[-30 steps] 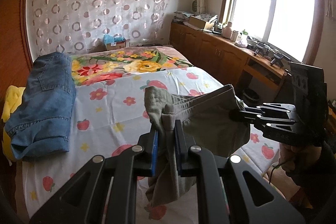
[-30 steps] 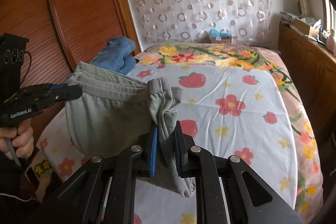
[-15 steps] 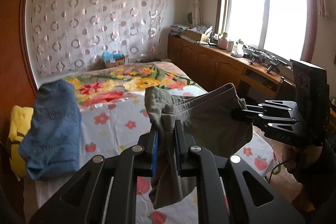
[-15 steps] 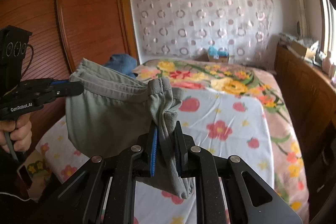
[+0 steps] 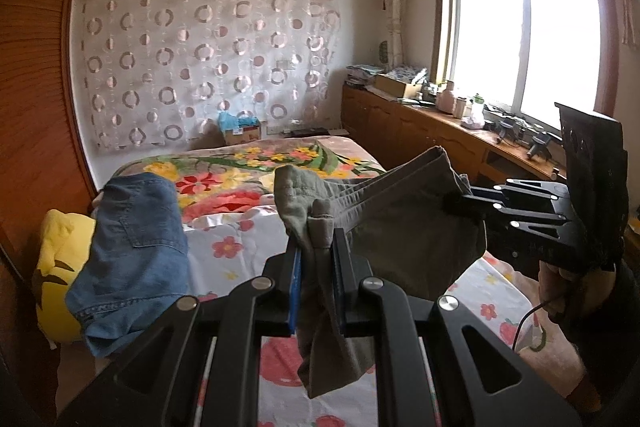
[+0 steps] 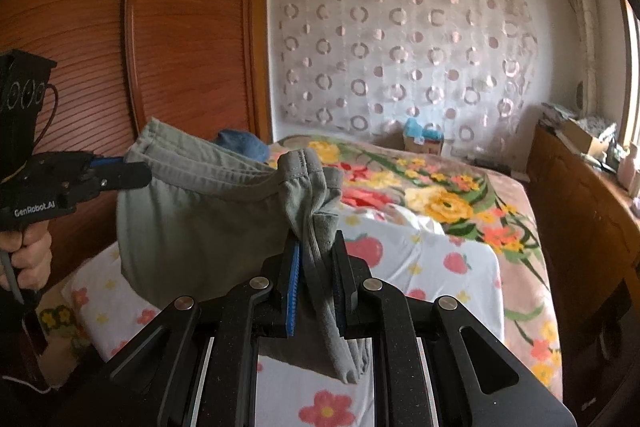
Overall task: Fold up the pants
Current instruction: 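Grasp the pants waistband with the left tool while the right tool lifts them, then carry the held grey-green pants with both tools toward the folded denim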
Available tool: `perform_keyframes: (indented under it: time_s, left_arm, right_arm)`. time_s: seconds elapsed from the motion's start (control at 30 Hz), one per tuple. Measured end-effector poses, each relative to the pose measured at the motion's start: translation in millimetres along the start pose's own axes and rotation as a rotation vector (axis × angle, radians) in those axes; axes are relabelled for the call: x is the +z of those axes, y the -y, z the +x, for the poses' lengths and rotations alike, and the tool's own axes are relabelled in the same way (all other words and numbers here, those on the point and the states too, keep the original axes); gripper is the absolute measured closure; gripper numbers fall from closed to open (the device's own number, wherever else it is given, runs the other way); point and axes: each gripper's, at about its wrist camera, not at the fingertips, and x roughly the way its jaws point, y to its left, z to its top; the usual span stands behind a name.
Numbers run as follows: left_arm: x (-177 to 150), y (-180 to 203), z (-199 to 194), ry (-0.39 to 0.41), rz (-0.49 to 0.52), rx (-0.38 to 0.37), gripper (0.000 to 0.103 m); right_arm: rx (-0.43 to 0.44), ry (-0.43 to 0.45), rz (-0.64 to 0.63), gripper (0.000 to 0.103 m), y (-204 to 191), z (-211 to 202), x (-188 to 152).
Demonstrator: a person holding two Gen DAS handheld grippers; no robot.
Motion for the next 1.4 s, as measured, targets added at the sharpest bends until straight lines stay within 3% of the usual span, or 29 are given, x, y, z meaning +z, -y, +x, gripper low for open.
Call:
perform_keyframes:
  time_s: [0.63,1.4]
  left_arm:
    - [8.2,-50.8,6.2,0.01,-0.051,0.1,0.092]
    - [15.6,-152.8,40.1,-0.014,-0.135,0.195,0.092]
  right_arm:
    - [0.097,0.013,-0.062,0.092,-17.5,57.3,45.5]
    - [0.199,-0.002,-0.163,0.091,-55.1,160.3,89.2]
